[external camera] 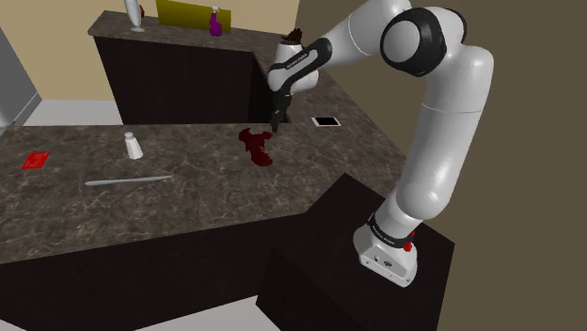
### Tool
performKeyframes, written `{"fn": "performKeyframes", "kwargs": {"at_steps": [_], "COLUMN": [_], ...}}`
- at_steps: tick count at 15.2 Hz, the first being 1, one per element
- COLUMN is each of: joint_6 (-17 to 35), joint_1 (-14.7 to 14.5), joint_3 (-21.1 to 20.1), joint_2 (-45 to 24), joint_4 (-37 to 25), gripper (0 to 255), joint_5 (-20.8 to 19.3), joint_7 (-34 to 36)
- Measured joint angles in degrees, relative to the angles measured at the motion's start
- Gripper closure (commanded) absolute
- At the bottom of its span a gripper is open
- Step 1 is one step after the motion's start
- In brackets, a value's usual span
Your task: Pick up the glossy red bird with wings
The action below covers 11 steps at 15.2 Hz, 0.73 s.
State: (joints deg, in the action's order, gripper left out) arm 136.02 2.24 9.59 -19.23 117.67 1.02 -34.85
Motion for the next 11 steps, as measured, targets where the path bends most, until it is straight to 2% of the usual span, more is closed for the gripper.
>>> {"fn": "performKeyframes", "kwargs": {"at_steps": [6, 11], "joint_6": [1.7, 3.9], "joint_1": [1.3, 1.7], "joint_3": [-0.9, -1.3], "joint_2": [-12.7, -16.2], "joint_4": [-11.9, -13.3], "gripper": [0, 0], "joint_5": [0.1, 0.4], "joint_7": [-3.3, -3.7]}}
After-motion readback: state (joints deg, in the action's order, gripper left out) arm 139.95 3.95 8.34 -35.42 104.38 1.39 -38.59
